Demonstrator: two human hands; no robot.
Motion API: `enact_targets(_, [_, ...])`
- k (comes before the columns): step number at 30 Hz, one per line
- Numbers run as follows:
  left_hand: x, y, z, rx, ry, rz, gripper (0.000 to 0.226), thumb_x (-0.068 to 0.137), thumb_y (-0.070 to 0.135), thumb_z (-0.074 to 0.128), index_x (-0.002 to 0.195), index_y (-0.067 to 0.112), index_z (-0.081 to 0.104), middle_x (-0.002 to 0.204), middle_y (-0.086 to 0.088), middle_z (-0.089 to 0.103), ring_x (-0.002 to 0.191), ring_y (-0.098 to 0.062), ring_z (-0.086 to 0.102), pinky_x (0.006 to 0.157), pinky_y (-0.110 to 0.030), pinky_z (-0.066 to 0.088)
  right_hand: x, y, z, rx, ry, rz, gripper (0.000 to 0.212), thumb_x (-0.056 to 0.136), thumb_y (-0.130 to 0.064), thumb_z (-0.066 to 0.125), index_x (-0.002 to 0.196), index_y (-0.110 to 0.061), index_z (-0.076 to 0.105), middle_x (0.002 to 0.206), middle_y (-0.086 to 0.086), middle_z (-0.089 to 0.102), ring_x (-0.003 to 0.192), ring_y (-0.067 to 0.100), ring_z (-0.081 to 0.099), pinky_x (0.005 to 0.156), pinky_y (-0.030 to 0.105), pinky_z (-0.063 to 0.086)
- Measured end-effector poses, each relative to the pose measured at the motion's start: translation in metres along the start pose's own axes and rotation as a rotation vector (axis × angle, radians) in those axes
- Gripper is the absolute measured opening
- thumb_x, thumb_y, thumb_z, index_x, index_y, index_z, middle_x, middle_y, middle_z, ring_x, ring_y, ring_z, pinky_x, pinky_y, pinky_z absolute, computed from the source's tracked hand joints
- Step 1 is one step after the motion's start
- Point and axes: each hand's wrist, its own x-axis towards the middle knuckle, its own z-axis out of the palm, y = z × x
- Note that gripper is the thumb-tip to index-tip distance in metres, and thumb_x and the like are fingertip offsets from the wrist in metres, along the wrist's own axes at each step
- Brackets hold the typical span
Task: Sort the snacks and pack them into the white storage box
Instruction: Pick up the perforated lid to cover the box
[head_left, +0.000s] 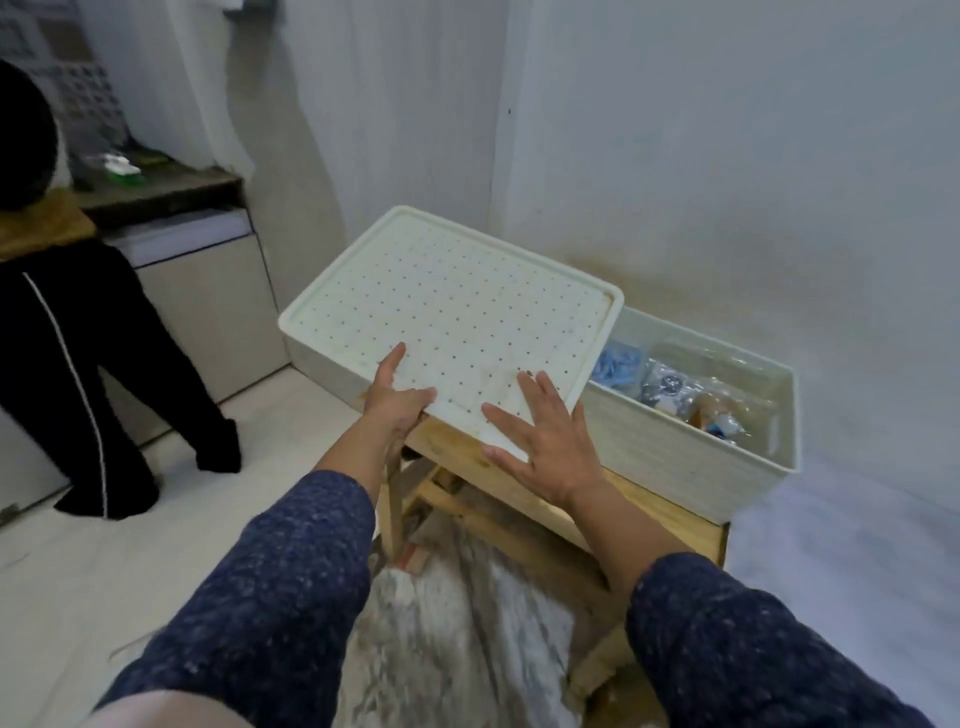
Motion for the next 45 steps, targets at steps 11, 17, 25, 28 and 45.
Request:
enact_targets(11, [-0.036, -0.031, 0.156, 0.120, -0.157, -0.057, 0.075, 0.088, -0.005, 0.058, 0.146, 0.033, 0.029, 0.151, -0.004, 0.029, 0.105, -0.017, 0.048, 0.081, -0.025, 0.047, -0.074, 0.131, -0.041, -0.056, 0.057, 0.175, 0.081, 0.075, -0.079, 0.008, 0.146, -0.043, 0.020, 0.161, 0.001, 0.004, 0.148, 0.021, -0.008, 0.119, 0.052, 0.007])
enact_targets(17, [-0.041, -0.081, 0.255, 0.170, -0.138, -0.173, 0.074, 0.088, -0.002, 0.059, 0.145, 0.033, 0.028, 0.150, -0.010, 0.030, 0.081, -0.014, 0.056, 0.064, -0.024, 0.050, -0.111, 0.234, -0.045, -0.010, -0.008, 0.197, 0.091, 0.069, -0.086, 0.007, 0.146, -0.041, 0.022, 0.161, 0.000, 0.004, 0.147, 0.018, -0.012, 0.120, 0.050, 0.009])
enact_targets(25, [-0.038, -0.125, 0.344, 0.359, -0.206, -0.179, 0.085, 0.090, 0.008, 0.056, 0.147, 0.041, 0.003, 0.151, -0.005, 0.029, 0.112, -0.026, 0.053, 0.098, -0.042, 0.050, -0.136, 0.332, -0.036, 0.068, -0.093, 0.216, 0.091, 0.067, -0.088, 0.015, 0.146, -0.043, 0.022, 0.161, -0.002, 0.003, 0.147, 0.017, -0.014, 0.118, 0.046, 0.006])
enact_targets(28, [-0.034, -0.129, 0.357, 0.587, -0.194, -0.170, 0.083, 0.094, 0.026, 0.051, 0.148, 0.038, -0.010, 0.157, -0.005, 0.017, 0.119, -0.032, 0.049, 0.102, -0.045, 0.045, -0.135, 0.346, -0.033, 0.162, -0.092, 0.228, 0.102, 0.057, -0.094, 0.003, 0.145, -0.045, 0.023, 0.161, -0.001, 0.003, 0.147, 0.017, -0.014, 0.118, 0.048, 0.006])
enact_targets(45, [-0.014, -0.159, 0.372, 0.799, 0.062, 0.098, 0.077, 0.094, 0.044, 0.042, 0.147, 0.037, -0.014, 0.159, -0.013, -0.011, 0.144, -0.028, -0.023, 0.116, -0.058, 0.003, -0.108, 0.366, -0.029, 0.176, -0.066, 0.164, 0.087, 0.070, -0.084, 0.015, 0.146, -0.041, 0.024, 0.160, 0.003, -0.011, 0.145, 0.019, -0.024, 0.116, 0.053, 0.003])
